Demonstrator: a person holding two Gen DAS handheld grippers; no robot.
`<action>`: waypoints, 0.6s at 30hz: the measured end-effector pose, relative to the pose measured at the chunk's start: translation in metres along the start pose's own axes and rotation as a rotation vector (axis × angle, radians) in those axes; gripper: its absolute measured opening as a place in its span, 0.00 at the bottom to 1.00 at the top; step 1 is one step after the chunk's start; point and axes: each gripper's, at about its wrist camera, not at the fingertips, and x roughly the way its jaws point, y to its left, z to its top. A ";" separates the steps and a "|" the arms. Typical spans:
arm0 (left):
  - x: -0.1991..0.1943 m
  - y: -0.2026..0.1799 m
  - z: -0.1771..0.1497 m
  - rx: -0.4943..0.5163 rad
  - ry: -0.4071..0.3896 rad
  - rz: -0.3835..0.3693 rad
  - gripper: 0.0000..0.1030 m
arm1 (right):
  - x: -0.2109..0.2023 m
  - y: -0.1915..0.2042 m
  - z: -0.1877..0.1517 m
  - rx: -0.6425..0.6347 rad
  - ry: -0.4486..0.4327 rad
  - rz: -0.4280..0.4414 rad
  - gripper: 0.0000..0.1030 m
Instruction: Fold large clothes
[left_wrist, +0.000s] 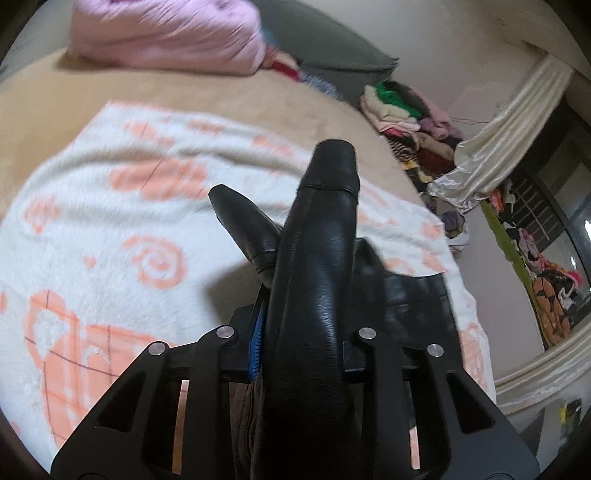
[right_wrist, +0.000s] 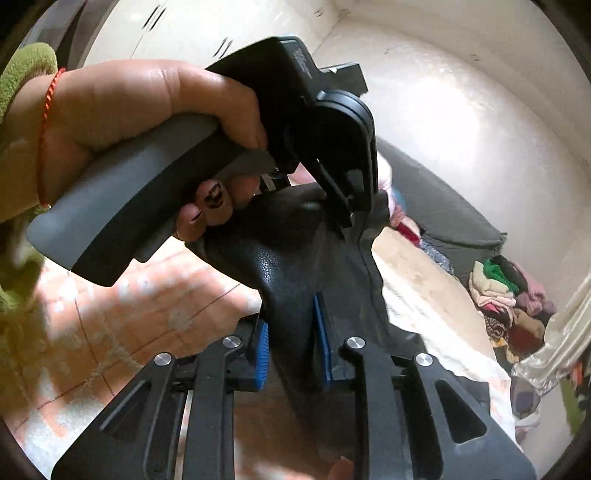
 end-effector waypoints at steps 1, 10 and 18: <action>-0.003 -0.014 0.002 0.020 -0.008 0.001 0.19 | -0.008 -0.005 0.000 0.016 -0.012 -0.010 0.19; -0.001 -0.115 0.014 0.146 -0.026 0.004 0.20 | -0.066 -0.064 -0.015 0.194 -0.088 -0.113 0.18; 0.024 -0.185 0.005 0.238 0.010 0.058 0.27 | -0.095 -0.099 -0.047 0.322 -0.080 -0.136 0.17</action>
